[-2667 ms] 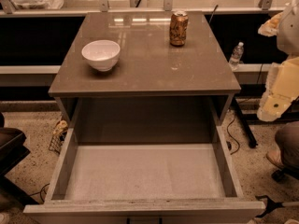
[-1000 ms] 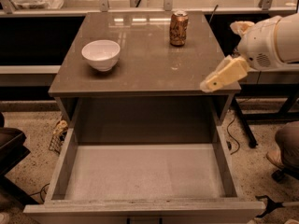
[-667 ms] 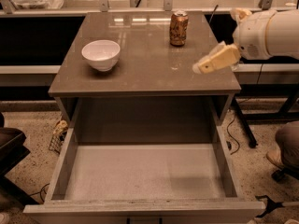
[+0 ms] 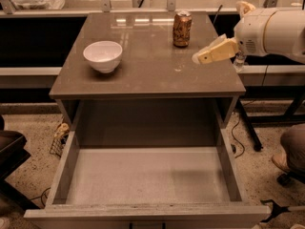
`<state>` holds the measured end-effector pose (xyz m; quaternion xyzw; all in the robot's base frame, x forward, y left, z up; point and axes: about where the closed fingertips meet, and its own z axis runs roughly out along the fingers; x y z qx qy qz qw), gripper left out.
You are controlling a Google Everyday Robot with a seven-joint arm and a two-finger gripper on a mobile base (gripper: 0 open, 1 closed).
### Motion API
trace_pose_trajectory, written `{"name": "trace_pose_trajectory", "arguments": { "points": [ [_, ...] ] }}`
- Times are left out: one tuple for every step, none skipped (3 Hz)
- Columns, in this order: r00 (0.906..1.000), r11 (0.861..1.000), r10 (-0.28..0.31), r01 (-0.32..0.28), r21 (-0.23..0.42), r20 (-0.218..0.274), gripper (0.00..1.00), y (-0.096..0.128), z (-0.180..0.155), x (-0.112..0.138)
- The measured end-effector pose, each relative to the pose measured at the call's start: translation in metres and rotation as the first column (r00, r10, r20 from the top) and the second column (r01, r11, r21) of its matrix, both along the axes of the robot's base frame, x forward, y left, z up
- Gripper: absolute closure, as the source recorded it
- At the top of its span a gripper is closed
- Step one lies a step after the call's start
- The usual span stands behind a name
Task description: Place orange can into top drawer
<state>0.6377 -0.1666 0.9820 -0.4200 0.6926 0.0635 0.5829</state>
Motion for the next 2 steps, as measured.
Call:
{"name": "trace_pose_trajectory", "arguments": {
  "points": [
    [1.0000, 1.000, -0.004, 0.004, 0.028, -0.007, 0.00, 0.005, -0.007, 0.010],
    [0.9995, 0.996, -0.031, 0.032, 0.086, -0.006, 0.00, 0.008, -0.017, 0.038]
  ]
}}
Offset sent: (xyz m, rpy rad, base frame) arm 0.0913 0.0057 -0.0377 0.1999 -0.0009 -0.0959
